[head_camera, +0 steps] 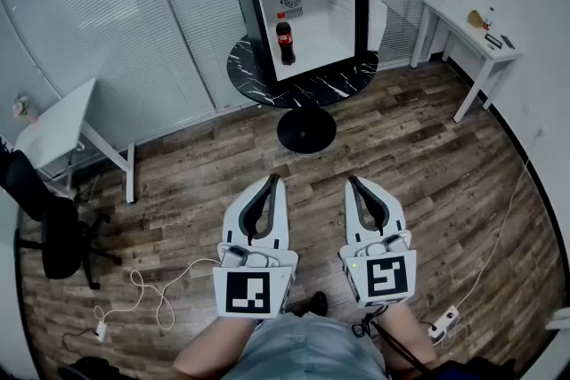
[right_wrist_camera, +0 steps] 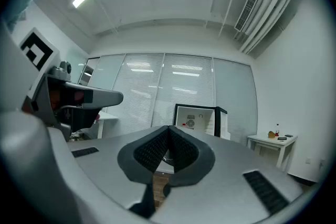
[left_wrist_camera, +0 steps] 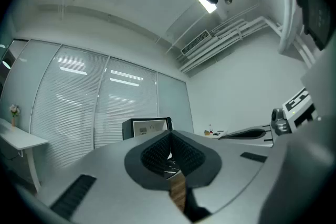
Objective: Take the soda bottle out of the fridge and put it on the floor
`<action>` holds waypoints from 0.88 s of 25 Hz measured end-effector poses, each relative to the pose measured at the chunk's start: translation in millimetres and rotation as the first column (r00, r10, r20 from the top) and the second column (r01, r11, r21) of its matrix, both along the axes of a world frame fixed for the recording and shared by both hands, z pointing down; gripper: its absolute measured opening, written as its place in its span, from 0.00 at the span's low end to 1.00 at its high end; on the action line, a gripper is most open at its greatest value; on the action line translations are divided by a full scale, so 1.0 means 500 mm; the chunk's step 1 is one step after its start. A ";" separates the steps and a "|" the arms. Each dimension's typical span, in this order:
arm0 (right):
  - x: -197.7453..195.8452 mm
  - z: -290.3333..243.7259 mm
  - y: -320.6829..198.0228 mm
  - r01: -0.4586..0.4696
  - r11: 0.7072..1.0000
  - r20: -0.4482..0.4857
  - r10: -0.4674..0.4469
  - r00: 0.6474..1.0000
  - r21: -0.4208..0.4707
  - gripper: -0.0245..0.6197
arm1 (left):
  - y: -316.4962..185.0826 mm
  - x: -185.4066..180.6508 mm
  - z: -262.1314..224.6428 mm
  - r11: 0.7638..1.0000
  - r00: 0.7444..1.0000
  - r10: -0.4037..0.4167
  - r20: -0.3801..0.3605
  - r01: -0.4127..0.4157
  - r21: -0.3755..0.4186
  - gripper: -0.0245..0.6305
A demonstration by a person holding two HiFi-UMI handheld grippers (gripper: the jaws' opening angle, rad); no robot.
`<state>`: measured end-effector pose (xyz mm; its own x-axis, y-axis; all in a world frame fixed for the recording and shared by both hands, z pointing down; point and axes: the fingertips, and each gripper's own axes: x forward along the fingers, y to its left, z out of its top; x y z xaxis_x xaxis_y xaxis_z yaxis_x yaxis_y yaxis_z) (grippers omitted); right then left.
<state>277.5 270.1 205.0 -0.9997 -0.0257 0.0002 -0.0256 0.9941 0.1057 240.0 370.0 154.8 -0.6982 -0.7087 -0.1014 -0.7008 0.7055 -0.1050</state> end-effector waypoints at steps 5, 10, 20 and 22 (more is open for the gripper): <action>0.005 -0.002 -0.024 0.010 1.000 0.019 -0.010 1.000 -0.007 0.05 | -0.024 0.004 0.000 1.000 1.000 -0.009 0.003 0.009 0.007 0.06; 0.016 0.003 -0.047 0.048 0.998 0.032 -0.047 0.998 -0.045 0.06 | -0.040 0.012 0.005 0.999 0.999 -0.036 -0.004 0.036 0.008 0.06; -0.015 0.028 -0.062 0.029 0.998 0.003 -0.029 1.000 -0.048 0.06 | -0.037 -0.013 0.023 0.999 0.999 -0.050 -0.018 0.050 -0.007 0.06; -0.032 0.034 -0.070 0.024 0.999 -0.004 -0.024 1.000 -0.049 0.06 | -0.042 -0.030 0.034 0.999 0.998 -0.050 -0.034 0.050 -0.015 0.06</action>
